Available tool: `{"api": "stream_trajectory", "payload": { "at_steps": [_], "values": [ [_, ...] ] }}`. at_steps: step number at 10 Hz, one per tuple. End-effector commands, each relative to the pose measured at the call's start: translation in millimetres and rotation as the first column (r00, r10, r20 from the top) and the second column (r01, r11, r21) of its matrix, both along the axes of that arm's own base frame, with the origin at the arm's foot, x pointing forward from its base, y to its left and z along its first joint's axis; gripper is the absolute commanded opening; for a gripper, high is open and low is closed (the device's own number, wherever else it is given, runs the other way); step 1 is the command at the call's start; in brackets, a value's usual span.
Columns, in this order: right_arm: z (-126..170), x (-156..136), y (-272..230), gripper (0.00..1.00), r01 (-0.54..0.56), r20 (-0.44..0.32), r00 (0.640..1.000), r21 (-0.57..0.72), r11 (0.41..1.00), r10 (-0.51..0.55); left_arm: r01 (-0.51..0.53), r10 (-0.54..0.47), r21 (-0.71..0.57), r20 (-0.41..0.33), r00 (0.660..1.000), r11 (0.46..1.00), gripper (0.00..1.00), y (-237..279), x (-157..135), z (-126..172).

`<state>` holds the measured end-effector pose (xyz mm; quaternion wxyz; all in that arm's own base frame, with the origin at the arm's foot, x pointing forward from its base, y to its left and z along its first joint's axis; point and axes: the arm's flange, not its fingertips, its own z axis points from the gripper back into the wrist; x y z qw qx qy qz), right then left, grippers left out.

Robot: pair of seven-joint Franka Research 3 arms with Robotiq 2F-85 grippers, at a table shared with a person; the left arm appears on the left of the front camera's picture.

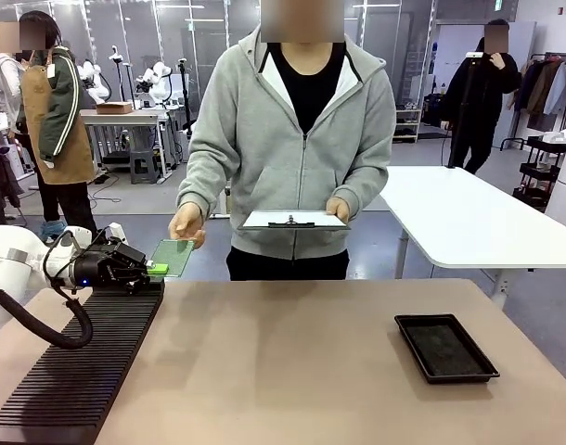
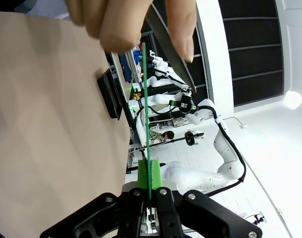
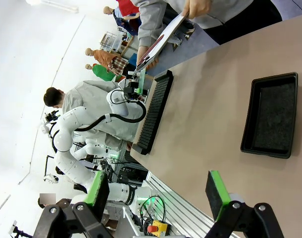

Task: Inspect the PCB.
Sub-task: Release the Blank PCB you were holding.

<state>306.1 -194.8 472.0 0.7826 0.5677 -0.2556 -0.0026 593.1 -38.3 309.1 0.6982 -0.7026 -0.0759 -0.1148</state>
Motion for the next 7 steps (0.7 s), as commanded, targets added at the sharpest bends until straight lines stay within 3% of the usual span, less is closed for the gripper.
{"api": "stream_trajectory", "payload": {
  "at_steps": [1,7],
  "values": [
    [0.7,-0.8,-0.1,1.0,-0.001,0.005,1.0,0.004,1.0,0.001,0.008,-0.008,0.002,0.0,1.0,1.0,0.03,-1.5,-0.7,0.1],
    [0.7,-0.8,-0.1,1.0,-0.001,0.005,1.0,0.004,1.0,0.001,0.008,-0.008,0.002,0.0,1.0,1.0,0.03,-1.5,-0.7,0.1]
  ]
}}
